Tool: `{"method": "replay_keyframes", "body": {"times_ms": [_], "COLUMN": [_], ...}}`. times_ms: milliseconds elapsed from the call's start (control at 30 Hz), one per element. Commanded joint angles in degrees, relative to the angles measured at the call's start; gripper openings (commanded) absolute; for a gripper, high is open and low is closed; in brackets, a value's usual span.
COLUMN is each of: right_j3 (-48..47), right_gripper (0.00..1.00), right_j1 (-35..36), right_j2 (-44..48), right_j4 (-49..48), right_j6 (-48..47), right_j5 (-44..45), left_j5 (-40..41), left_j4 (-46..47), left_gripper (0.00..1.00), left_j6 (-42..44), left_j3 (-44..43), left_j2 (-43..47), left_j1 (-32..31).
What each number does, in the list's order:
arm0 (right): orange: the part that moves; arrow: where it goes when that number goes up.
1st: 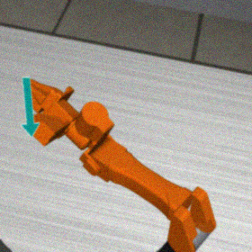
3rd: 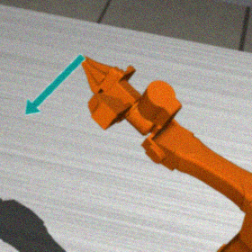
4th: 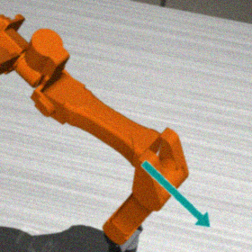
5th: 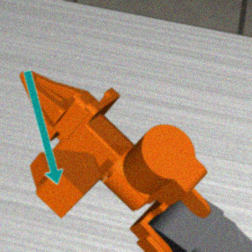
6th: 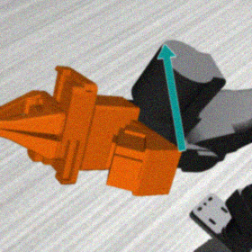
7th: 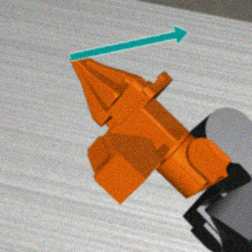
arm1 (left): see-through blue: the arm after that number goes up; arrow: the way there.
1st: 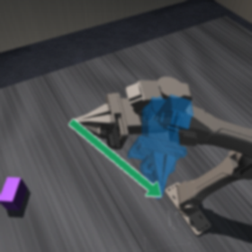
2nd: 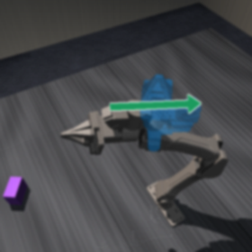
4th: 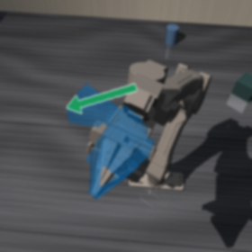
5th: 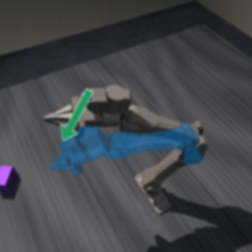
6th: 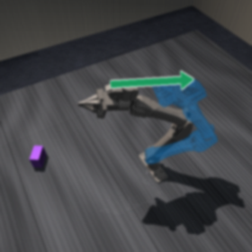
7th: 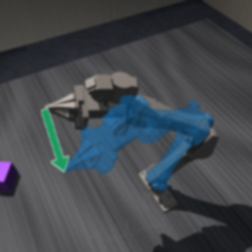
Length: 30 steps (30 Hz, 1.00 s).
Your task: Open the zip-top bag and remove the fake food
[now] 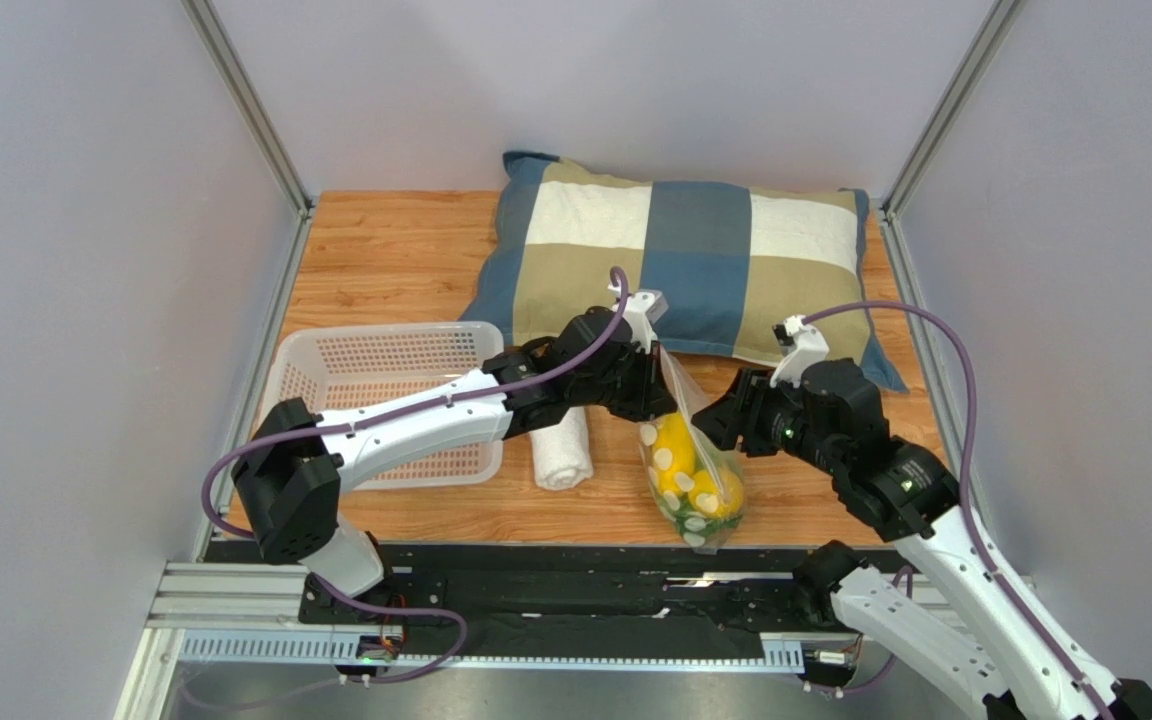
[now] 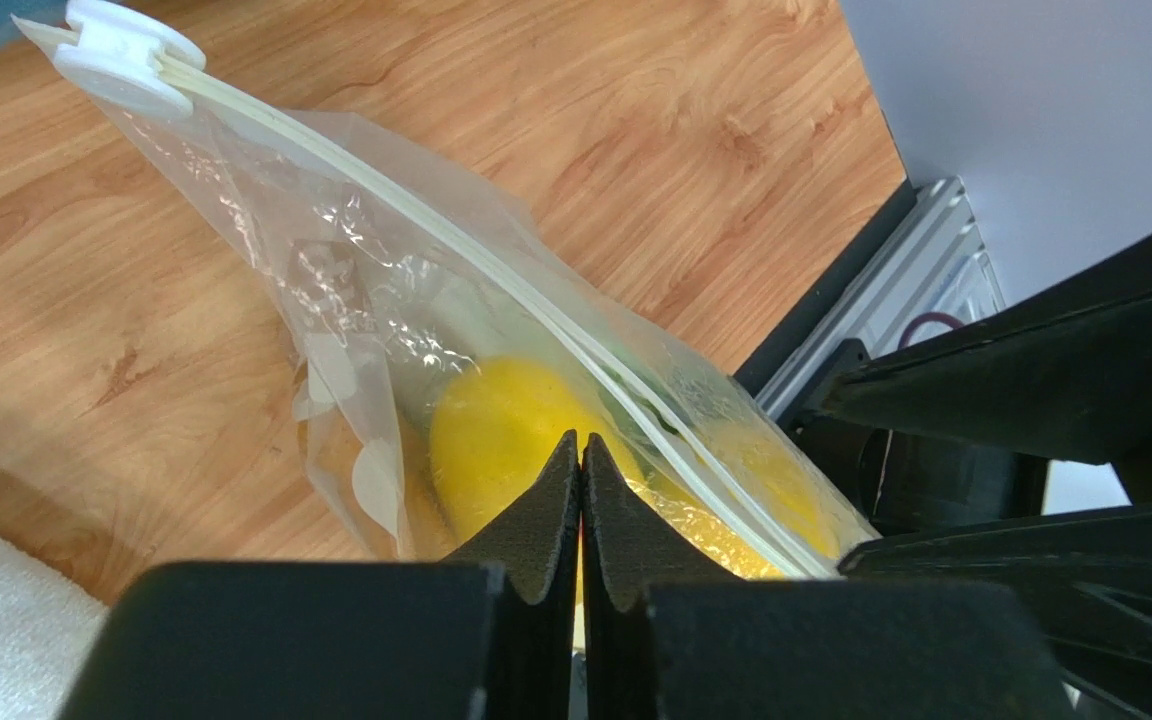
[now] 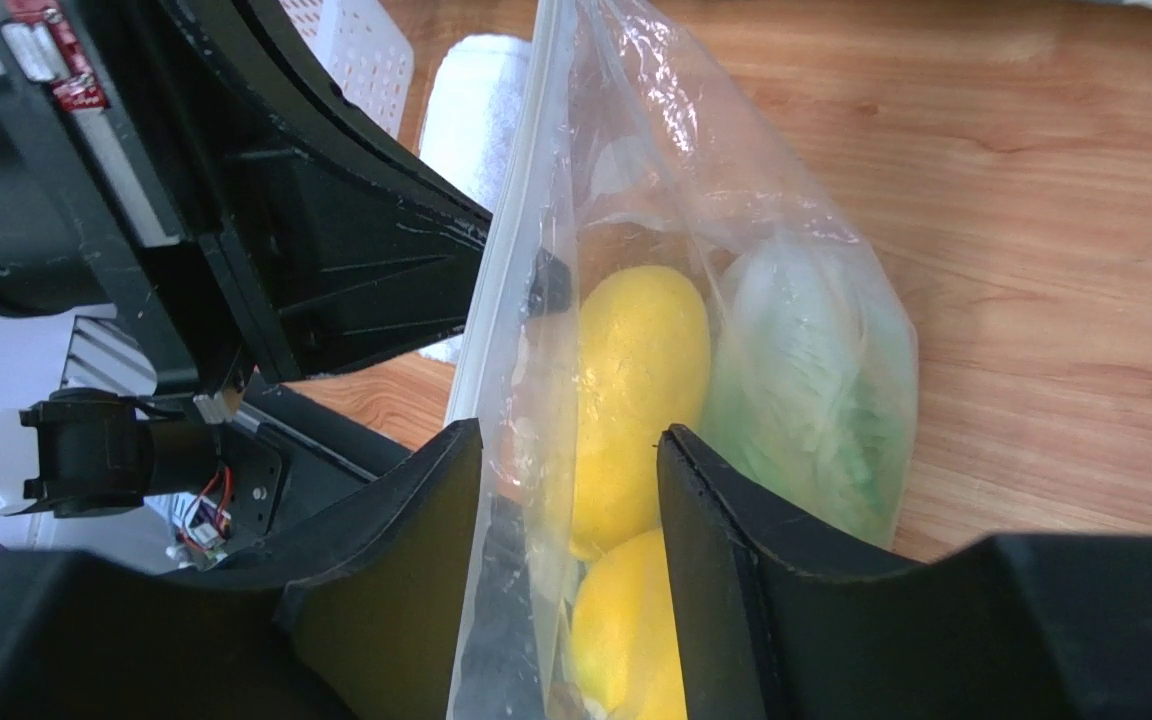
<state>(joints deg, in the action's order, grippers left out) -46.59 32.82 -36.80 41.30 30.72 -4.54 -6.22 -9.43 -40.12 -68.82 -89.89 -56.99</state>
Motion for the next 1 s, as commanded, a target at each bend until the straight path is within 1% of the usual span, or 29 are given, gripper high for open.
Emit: {"method": "replay_keyframes", "body": {"times_ms": [0, 167, 333, 433, 467, 533, 800, 967], "right_j3": [-1.2, -2.7, -3.4, -3.6, -3.8, -3.8, -4.0, -3.7], "right_gripper": [0.49, 0.51, 0.52, 0.49, 0.44, 0.41, 0.43, 0.41], "right_j1": [0.1, 0.8, 2.6, 2.8, 2.9, 2.9, 2.9, 2.9], "right_j2": [-1.1, -3.3, -6.9, -8.2, -8.4, -8.4, -7.7, -8.6], "right_j4": [-6.4, -9.0, -10.1, -10.7, -10.5, -10.3, -11.0, -10.4], "right_j6": [2.1, 1.3, -0.5, -0.7, -1.2, -1.5, -1.8, -2.0], "right_j5": [-2.8, -3.8, -1.7, 0.0, 1.0, 2.7, 2.7, 3.1], "left_j5": [-1.1, 0.1, -0.5, -0.6, -0.6, -0.6, -0.3, -0.3], "left_j4": [3.0, 2.1, 2.4, 2.6, 2.5, 2.4, 2.2, 2.4], "left_gripper": [0.00, 0.00, 0.00, 0.00, 0.00, 0.00, 0.00, 0.00], "left_j6": [-0.5, 0.1, -0.1, -0.2, -0.1, 0.0, 0.1, 0.1], "left_j3": [-0.2, -0.2, -0.4, -0.4, -0.3, -0.3, 0.1, 0.1], "left_j2": [2.7, 3.6, 3.0, 3.0, 3.0, 3.1, 3.3, 3.5], "left_j1": [-0.2, -0.3, -0.3, -0.4, -0.4, -0.4, -0.5, -0.7]}}
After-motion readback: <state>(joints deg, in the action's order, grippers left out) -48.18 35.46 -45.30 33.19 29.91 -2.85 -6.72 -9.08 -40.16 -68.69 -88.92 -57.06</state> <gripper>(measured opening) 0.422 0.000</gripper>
